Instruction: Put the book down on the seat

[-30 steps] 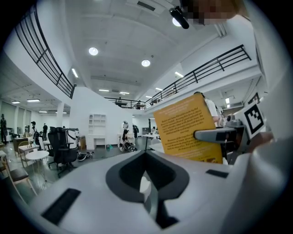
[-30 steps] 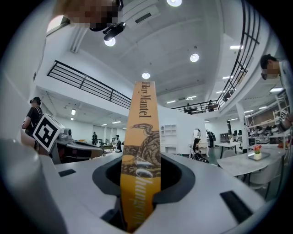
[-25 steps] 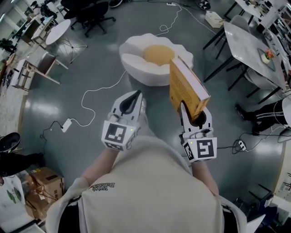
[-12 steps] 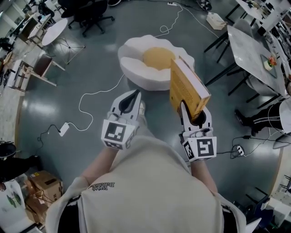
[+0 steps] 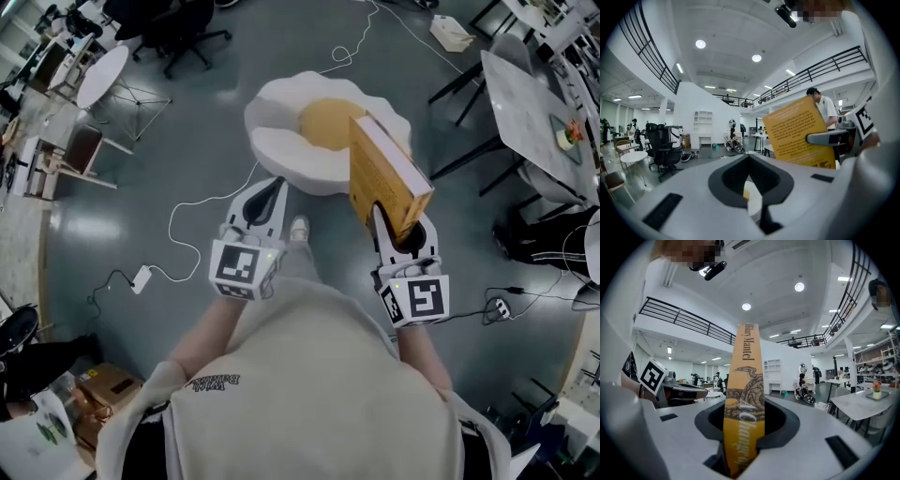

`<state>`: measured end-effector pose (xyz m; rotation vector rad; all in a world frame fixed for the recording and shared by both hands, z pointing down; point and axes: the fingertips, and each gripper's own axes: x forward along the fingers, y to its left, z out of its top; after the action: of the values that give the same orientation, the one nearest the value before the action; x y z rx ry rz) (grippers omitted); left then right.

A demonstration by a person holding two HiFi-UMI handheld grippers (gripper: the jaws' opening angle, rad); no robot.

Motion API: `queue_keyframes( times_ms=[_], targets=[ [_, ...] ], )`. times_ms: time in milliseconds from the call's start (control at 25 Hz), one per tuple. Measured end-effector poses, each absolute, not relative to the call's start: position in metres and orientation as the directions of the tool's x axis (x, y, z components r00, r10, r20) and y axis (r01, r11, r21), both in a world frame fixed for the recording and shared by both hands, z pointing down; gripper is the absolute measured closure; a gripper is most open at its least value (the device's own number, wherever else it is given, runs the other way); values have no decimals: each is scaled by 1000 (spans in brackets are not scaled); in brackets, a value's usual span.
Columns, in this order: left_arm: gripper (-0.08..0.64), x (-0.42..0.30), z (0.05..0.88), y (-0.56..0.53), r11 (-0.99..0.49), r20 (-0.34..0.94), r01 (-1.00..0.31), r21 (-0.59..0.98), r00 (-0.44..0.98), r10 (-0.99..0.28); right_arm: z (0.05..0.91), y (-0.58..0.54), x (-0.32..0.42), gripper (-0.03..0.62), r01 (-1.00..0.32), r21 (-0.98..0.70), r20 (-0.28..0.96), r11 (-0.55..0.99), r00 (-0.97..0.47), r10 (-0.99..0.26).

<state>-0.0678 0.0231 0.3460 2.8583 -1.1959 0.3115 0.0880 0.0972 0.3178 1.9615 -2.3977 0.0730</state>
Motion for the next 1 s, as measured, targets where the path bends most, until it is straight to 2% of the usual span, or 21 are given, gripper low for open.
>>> queue_keyframes(
  times_ms=[600,1000],
  targets=[
    [549,-82,346,-165,-696,175,-717,22,689,-704,310,-83,69,445,-972,53,151,228,-217,-964],
    [549,-76,354,-239,-729,203,-684,15,716,-668,312,-168,70,445,-975,60,162,212,-200,-966]
  ],
)
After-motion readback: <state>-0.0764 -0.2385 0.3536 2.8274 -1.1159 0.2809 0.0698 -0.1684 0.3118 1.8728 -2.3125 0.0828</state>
